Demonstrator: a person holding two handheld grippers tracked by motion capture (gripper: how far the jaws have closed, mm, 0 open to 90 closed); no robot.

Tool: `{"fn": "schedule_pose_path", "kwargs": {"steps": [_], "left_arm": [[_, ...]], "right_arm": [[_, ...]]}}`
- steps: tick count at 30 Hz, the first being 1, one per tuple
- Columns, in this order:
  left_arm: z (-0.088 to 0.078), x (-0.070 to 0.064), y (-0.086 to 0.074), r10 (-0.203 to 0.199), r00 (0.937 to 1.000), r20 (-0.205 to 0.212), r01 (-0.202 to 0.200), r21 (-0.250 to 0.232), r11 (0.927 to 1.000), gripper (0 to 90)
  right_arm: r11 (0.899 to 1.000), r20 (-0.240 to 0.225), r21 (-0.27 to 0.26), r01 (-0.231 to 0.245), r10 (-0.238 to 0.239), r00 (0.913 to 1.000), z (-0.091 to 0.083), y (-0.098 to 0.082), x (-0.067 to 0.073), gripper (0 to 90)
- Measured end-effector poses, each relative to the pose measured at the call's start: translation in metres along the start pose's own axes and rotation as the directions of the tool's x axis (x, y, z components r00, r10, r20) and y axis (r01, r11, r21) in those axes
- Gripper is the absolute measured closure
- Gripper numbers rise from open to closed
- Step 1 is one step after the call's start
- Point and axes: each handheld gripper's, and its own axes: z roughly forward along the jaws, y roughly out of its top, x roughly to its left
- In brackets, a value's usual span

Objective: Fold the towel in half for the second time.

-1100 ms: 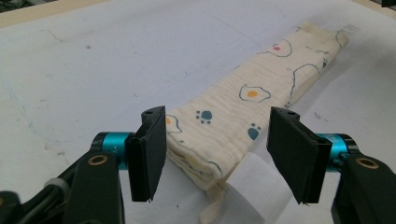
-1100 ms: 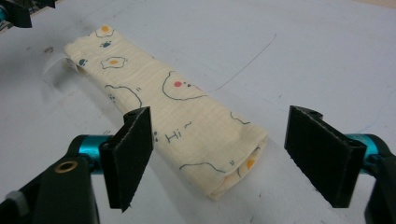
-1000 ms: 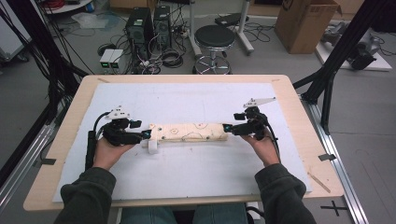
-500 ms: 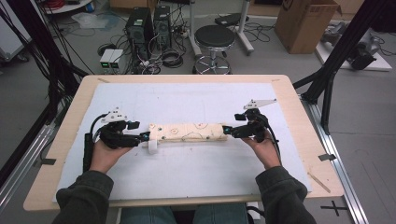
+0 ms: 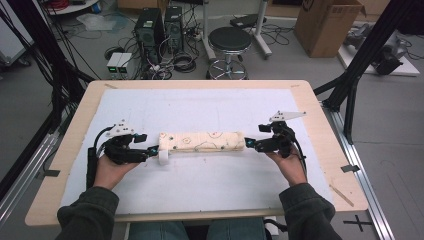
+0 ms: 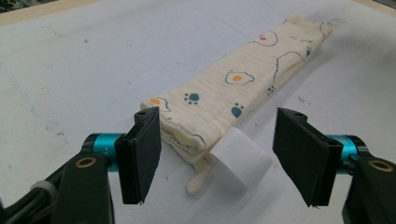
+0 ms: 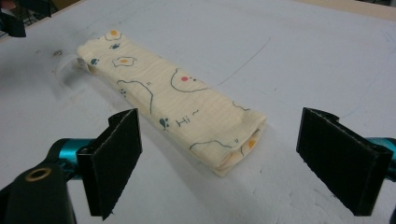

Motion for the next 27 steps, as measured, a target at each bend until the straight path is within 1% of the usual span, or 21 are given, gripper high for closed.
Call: {"fn": "schedule_pose_path", "kwargs": {"steps": [2,3,7,9,11,12,14,17,21,27], "left_arm": [[-0.002,0.000,-0.001,0.004,1.0000,-0.005,-0.004,0.002,1.0000,32.5],[-0.003,-0.001,-0.001,0.002,1.0000,-0.003,-0.002,-0.001,1.0000,32.2],[-0.008,-0.002,-0.003,0.007,0.9999,-0.008,-0.007,-0.007,0.9999,31.4],[-0.010,-0.003,-0.004,0.006,1.0000,-0.006,-0.006,-0.011,0.9999,31.1],[-0.012,-0.005,-0.004,0.008,1.0000,-0.004,-0.008,-0.008,0.9999,30.7],[-0.012,-0.006,-0.005,0.017,0.9998,-0.006,-0.017,-0.005,0.9999,30.6],[-0.013,-0.008,-0.006,0.013,0.9999,-0.007,-0.013,-0.008,0.9999,30.1],[-0.015,-0.009,-0.008,0.022,0.9997,-0.005,-0.022,-0.004,0.9997,29.2],[-0.017,-0.011,-0.012,0.015,0.9999,-0.006,-0.015,-0.007,0.9999,29.2],[-0.020,-0.013,-0.019,0.012,0.9999,-0.011,-0.012,0.002,0.9999,27.6]], "right_arm": [[1.000,0.002,-0.006,0.008,-0.008,1.0000,-0.002,-0.002,0.000,12.9],[1.000,0.001,0.002,0.000,0.000,1.0000,-0.003,-0.003,0.002,12.7],[1.000,0.000,-0.003,0.004,-0.004,1.0000,-0.005,-0.006,0.004,12.7],[1.000,0.002,-0.001,0.014,-0.014,0.9999,-0.006,-0.008,0.005,12.7],[1.000,-0.002,0.000,0.011,-0.011,0.9999,-0.007,-0.010,0.005,12.6],[1.000,-0.003,-0.002,0.013,-0.013,0.9999,-0.007,-0.011,0.005,12.6],[1.000,-0.001,-0.002,0.010,-0.010,0.9999,-0.008,-0.014,0.005,12.5],[1.000,-0.002,0.001,0.010,-0.010,1.0000,-0.010,-0.018,0.006,12.5],[1.000,-0.003,-0.001,0.006,-0.006,1.0000,-0.012,-0.024,0.007,12.4],[1.000,-0.002,-0.007,-0.003,0.003,1.0000,-0.018,-0.031,0.008,12.3]]}}
